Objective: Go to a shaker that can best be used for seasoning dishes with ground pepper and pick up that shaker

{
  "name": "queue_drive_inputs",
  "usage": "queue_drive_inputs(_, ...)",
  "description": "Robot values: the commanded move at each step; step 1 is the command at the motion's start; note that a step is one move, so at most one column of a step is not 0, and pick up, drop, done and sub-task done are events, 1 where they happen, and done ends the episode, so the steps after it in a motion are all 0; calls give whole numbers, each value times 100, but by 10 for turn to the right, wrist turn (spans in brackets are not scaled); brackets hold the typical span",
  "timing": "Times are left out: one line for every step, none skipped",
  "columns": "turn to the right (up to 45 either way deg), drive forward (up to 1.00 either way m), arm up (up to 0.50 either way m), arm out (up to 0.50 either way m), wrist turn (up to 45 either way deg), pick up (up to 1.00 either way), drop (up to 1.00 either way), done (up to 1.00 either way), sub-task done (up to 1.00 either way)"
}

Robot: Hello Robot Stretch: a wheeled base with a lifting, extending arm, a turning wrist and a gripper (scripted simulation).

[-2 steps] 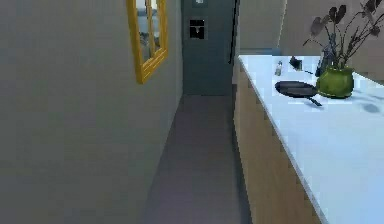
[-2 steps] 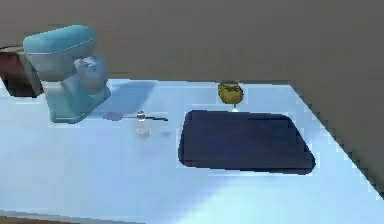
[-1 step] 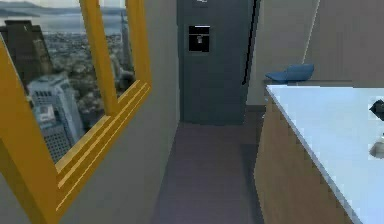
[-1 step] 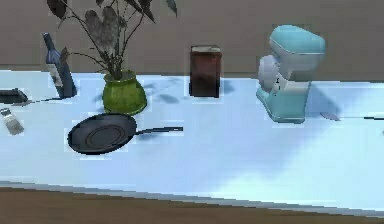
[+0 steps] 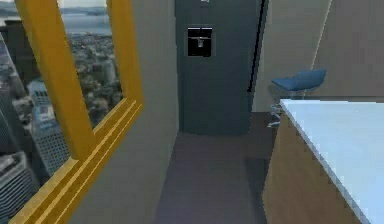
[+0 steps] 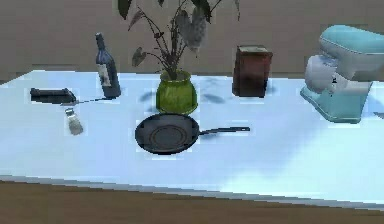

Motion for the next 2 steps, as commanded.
queue_drive_inputs(-270, 0, 0, 0, 0, 0, 0, 0, 0)
queue_drive_inputs(0, 0, 50, 0, 0, 0, 0, 0, 0)
